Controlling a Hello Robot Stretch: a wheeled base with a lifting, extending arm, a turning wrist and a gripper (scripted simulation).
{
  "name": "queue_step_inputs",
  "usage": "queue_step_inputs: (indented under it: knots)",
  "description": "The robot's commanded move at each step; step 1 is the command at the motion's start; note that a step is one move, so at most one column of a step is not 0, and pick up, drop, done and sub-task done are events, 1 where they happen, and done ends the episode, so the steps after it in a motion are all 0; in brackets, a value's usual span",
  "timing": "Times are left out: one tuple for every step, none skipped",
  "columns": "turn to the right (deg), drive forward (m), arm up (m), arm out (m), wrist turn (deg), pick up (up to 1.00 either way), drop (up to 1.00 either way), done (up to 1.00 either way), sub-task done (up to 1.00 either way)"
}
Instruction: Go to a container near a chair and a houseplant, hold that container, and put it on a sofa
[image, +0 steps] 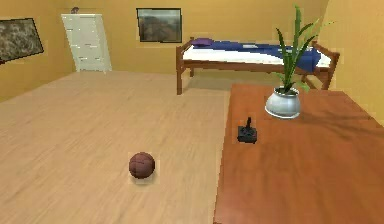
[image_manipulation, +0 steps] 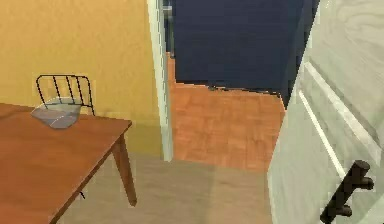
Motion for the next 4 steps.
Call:
queue_step_inputs:
  knots:
    - [-30.0,0.0,0.0,0.0,0.0,0.0,0.0,0.0,0.0]
    - [45.0,0.0,0.0,0.0,0.0,0.0,0.0,0.0,0.0]
    - [45.0,0.0,0.0,0.0,0.0,0.0,0.0,0.0,0.0]
    - [24.0,0.0,0.0,0.0,0.0,0.0,0.0,0.0,0.0]
